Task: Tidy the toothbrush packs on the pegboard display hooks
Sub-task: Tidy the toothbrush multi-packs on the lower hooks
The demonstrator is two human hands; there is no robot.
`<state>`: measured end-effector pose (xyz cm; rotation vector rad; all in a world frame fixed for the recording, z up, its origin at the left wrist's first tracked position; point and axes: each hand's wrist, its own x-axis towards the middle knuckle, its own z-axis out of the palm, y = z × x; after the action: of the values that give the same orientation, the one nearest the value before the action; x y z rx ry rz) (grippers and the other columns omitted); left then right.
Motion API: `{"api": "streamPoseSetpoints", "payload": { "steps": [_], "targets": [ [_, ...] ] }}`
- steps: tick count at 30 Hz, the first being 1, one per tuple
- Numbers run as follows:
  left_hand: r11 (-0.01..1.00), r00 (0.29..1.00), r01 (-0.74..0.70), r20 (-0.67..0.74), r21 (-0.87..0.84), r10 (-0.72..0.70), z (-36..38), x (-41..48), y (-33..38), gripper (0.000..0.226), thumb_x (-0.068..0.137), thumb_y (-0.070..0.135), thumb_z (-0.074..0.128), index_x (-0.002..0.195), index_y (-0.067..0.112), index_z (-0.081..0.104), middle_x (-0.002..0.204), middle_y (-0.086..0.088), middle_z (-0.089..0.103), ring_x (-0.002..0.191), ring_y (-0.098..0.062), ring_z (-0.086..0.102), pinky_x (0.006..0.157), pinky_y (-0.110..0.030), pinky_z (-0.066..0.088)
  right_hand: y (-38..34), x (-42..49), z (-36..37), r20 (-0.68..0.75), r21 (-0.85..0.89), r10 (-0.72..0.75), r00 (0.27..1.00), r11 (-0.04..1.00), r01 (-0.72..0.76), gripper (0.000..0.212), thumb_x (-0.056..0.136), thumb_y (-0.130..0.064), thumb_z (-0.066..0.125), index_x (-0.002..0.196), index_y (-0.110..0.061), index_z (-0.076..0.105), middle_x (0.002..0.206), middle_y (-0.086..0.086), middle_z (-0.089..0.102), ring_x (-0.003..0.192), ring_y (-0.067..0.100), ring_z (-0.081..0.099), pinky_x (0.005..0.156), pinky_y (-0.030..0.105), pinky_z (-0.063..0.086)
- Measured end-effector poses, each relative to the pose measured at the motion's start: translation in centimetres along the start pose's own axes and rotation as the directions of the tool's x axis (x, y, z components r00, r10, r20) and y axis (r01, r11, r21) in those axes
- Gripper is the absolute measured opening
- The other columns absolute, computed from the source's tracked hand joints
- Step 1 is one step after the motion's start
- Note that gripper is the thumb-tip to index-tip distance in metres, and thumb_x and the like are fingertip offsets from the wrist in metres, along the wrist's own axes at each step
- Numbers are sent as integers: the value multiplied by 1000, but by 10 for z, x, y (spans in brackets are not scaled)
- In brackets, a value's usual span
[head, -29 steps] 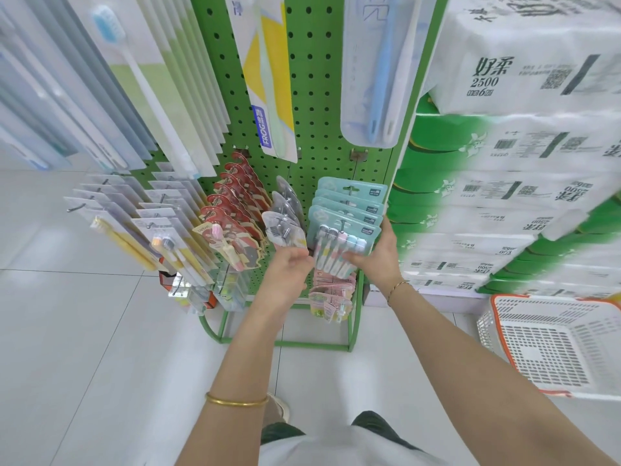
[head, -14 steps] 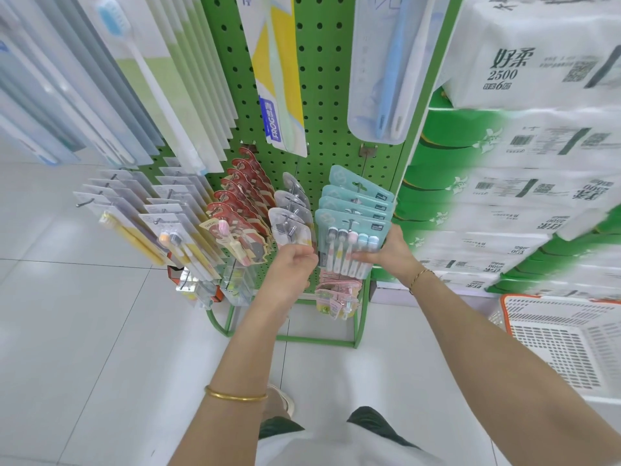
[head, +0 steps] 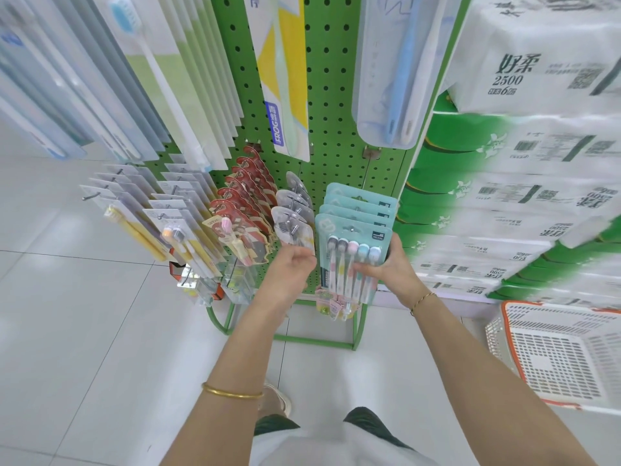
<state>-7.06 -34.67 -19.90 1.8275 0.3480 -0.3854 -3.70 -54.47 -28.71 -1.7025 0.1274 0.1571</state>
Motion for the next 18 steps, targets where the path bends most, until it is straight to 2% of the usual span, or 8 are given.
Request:
{"api": "streamPoseSetpoints", "payload": {
  "steps": [3, 6, 10, 15, 17, 18],
  "targets": [
    [1000, 1000, 4, -26, -26, -5, -1, 0, 0, 23, 98, 16, 48, 121, 12, 51, 96, 10, 54, 102, -13, 53, 97, -37, 48, 0, -10, 3, -4, 30, 9, 1000, 1000, -9, 73, 70, 0, 79, 125, -23, 37, 116, -9, 56, 104, 3, 57, 89, 24, 48],
    [1000, 998, 6, -62, -28, -8, -2, -2, 0, 27, 98, 16, 48, 124, 12, 51, 99, 9, 53, 103, -14, 54, 99, -38, 47, 1, -19, 4, 12, 53, 18, 1000, 998, -18, 72, 71, 0, 78, 127, -21, 37, 115, -7, 57, 102, 3, 58, 83, 19, 49],
    [999, 997, 12, -82, -51, -16, -2, -4, -1, 28, 98, 17, 48, 126, 12, 50, 100, 8, 53, 98, -13, 53, 99, -39, 46, 3, -30, 4, 23, 96, 23, 999, 995, -25, 69, 74, -1, 77, 126, -24, 39, 116, -7, 59, 106, 10, 59, 91, 27, 49],
    [998, 994, 9, -104, -67, -16, 0, -6, -4, 27, 99, 18, 45, 126, 12, 49, 110, 3, 50, 101, -15, 52, 99, -40, 46, 4, -38, 7, 54, 162, 30, 998, 986, -39, 76, 63, -15, 81, 128, -20, 42, 119, 0, 61, 109, 17, 61, 93, 35, 50],
    [997, 994, 15, -105, -71, -22, 1, -7, -5, 22, 100, 19, 44, 119, 13, 53, 109, 4, 50, 102, -16, 52, 100, -41, 46, 4, -41, 8, 72, 151, 31, 997, 988, -41, 72, 68, -9, 80, 127, -21, 41, 118, -2, 61, 107, 14, 62, 92, 32, 50],
    [997, 994, 15, -105, -75, -23, 1, -7, -4, 16, 100, 19, 43, 109, 15, 56, 105, 5, 51, 102, -16, 51, 100, -41, 45, 4, -43, 8, 75, 150, 29, 997, 988, -40, 68, 72, -4, 78, 125, -23, 41, 116, -4, 61, 105, 10, 62, 91, 30, 50]
  ]
}}
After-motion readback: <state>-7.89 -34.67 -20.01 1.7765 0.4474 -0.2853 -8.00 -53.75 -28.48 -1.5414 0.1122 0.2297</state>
